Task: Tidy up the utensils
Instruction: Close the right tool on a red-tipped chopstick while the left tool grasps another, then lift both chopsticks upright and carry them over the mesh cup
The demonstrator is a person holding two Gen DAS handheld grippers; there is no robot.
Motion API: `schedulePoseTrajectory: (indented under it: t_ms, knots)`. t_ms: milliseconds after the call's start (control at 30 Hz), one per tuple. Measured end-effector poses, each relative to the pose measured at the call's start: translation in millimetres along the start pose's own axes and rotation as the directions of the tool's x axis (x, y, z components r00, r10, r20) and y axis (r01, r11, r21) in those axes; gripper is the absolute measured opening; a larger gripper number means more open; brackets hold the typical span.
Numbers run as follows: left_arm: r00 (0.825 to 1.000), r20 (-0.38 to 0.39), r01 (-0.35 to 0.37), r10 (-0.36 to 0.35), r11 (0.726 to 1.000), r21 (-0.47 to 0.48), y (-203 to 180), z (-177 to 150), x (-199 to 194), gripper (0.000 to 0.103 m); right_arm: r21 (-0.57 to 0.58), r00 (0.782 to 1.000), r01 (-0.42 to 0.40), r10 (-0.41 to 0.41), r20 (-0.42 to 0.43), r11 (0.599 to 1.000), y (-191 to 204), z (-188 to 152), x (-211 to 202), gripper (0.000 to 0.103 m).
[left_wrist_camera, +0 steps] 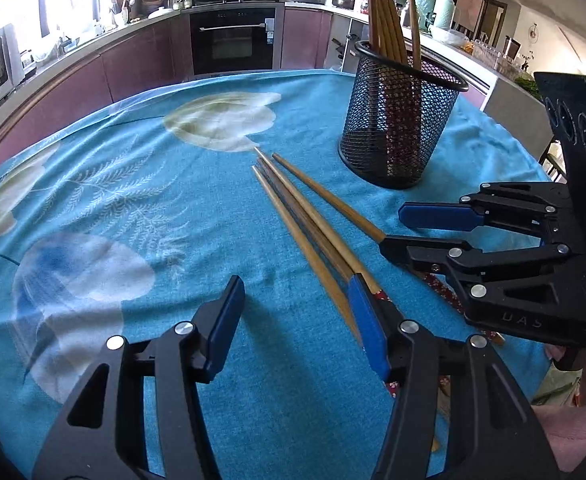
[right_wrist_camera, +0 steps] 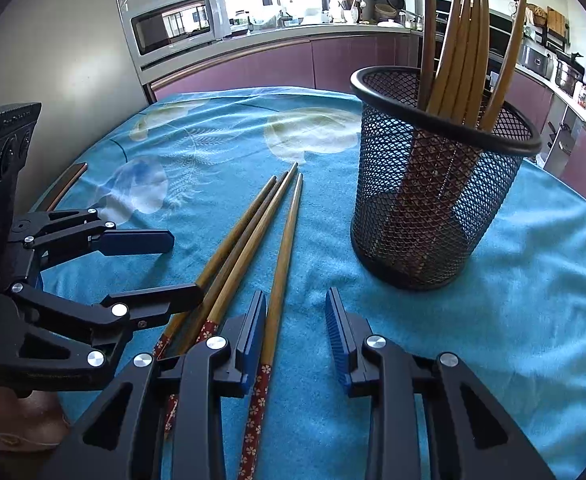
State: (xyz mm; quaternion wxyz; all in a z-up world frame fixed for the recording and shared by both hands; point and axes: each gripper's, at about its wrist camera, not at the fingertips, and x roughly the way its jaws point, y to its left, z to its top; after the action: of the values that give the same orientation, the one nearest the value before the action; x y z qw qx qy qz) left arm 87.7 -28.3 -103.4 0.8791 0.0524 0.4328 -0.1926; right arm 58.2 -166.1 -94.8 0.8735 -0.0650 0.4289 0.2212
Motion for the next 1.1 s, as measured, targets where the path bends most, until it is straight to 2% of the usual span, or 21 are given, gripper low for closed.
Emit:
schedulePoseTrajectory:
  t_ms: [133,267,333,400,500,567,700,867,1100]
  knots:
    - [0.999,-0.012,-0.030,0.031,0.999,0.013,0,4,4,0.040,-0.009,1.000,0.009,-0.009,-0.001,1.000,1,4,3,0.029]
    - [1.000,-0.015,-0.016,0.016,1.000,-0.007,7,7,4,0.032,-0.023,1.000,0.016,-0.017,-0.004,1.000,3,9,8,0.029]
    - [1.000,-0.015,-0.016,0.015,1.000,-0.018,11,8,5,0.023,-0.026,1.000,0.018,-0.019,-0.004,0.999,4,11,10,0.028]
    - [1.000,-0.015,-0.009,0.008,0.999,-0.037,14,10,6,0.016,-0.021,1.000,0.016,-0.016,-0.003,1.000,3,12,11,0.024]
    - [1.000,-0.009,0.005,-0.006,0.998,-0.067,18,10,5,0.014,0.004,1.000,-0.005,0.005,-0.002,1.000,-1,12,11,0.009]
    - [1.000,-0.003,0.010,-0.010,0.997,-0.081,20,10,3,0.012,0.033,1.000,-0.023,0.023,0.003,0.999,-5,12,10,0.006]
    - [1.000,0.014,0.020,-0.018,0.994,-0.107,23,8,-4,0.007,0.085,0.998,-0.058,0.055,0.031,0.995,-13,9,2,0.006]
    - [0.998,0.037,0.055,-0.052,0.994,-0.092,19,6,-16,0.007,0.080,0.991,-0.123,0.118,0.069,0.989,-13,7,-13,0.006]
    - [0.996,0.010,0.085,-0.085,0.995,-0.050,7,2,-7,0.008,0.027,0.989,-0.148,0.148,0.008,0.989,-1,7,-2,0.006]
